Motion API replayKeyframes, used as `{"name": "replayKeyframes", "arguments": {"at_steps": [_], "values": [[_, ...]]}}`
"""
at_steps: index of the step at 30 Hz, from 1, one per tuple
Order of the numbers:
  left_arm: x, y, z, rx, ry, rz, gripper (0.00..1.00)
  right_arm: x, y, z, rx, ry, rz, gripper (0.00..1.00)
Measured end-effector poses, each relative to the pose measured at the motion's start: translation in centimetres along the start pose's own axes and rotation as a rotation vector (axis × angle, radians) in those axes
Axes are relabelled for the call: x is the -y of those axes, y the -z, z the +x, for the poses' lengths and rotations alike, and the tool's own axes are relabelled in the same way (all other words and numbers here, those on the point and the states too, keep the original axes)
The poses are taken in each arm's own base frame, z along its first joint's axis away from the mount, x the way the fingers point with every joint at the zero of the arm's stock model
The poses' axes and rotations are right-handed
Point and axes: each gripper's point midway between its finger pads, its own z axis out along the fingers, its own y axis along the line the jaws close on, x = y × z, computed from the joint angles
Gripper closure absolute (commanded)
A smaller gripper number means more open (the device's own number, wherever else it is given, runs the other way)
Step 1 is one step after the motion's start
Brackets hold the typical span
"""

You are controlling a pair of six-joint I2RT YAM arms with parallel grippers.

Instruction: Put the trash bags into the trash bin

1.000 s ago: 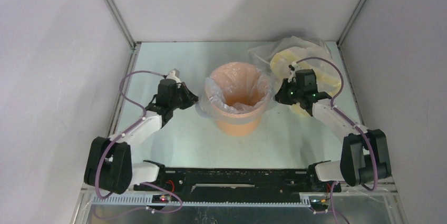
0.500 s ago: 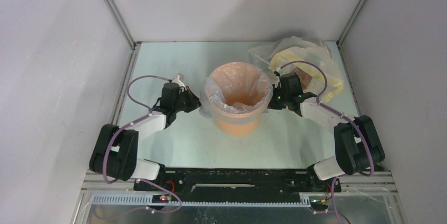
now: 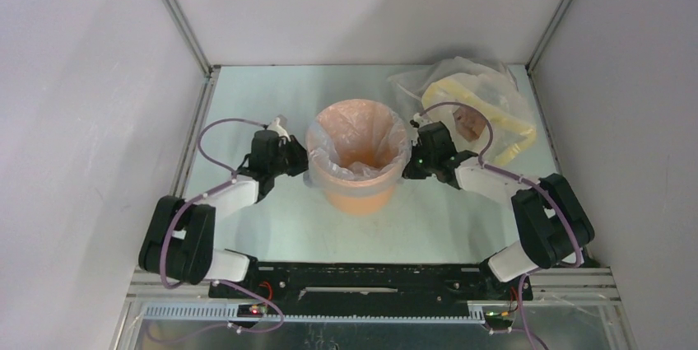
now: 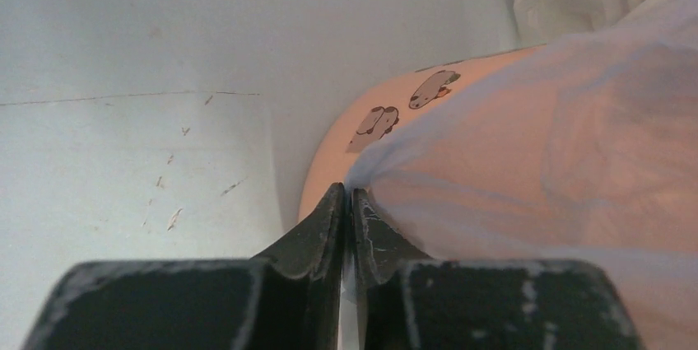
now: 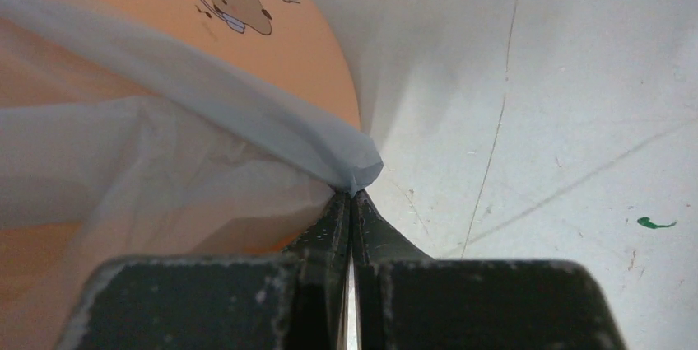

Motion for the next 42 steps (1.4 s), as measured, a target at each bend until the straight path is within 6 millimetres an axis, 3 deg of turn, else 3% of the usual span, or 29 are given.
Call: {"name": "replayKeyframes", "arguments": {"at_steps": [4,8,13,16,20,25,30,34,37,42], "values": [[0.1,1.4,-1.1,0.061,-0.008,-0.009,0.78,0.2,0.5,-0.1,0.008,-0.009,0.003,0.78],[-0.3,2.8,-1.8,0.116,-0.016,-0.048,0.60,1.8,2.0,-1.2,0.054,-0.039,0.025,0.69],[-1.0,4.9,-2.8,0.187,-0.022,-0.119,0.44,3.7,5.9,-2.6,0.141,-0.069,0.047,0.45],[-0.9,6.4,-3.4,0.230,-0.024,-0.137,0.42,3.3,9.5,-4.1,0.234,-0.046,0.034,0.44],[-0.9,7.6,-3.5,0.249,-0.024,-0.156,0.39,1.8,14.0,-5.8,0.342,0.008,0.016,0.56],[-1.1,8.8,-3.2,0.256,-0.021,-0.175,0.36,-1.5,18.9,-9.0,0.429,0.106,-0.012,0.99],[-0.4,9.9,-3.4,0.280,-0.026,-0.154,0.36,-8.0,23.2,-11.5,0.496,0.274,-0.107,1.00],[-0.1,10.6,-3.4,0.290,-0.029,-0.144,0.38,-12.8,23.7,-12.0,0.453,0.410,-0.179,1.00],[0.0,10.9,-3.3,0.290,-0.030,-0.141,0.40,-15.8,22.5,-12.4,0.390,0.502,-0.201,1.00],[0.5,11.4,-3.2,0.291,-0.033,-0.121,0.40,-18.0,16.5,-10.7,0.194,0.624,-0.168,1.00]]}}
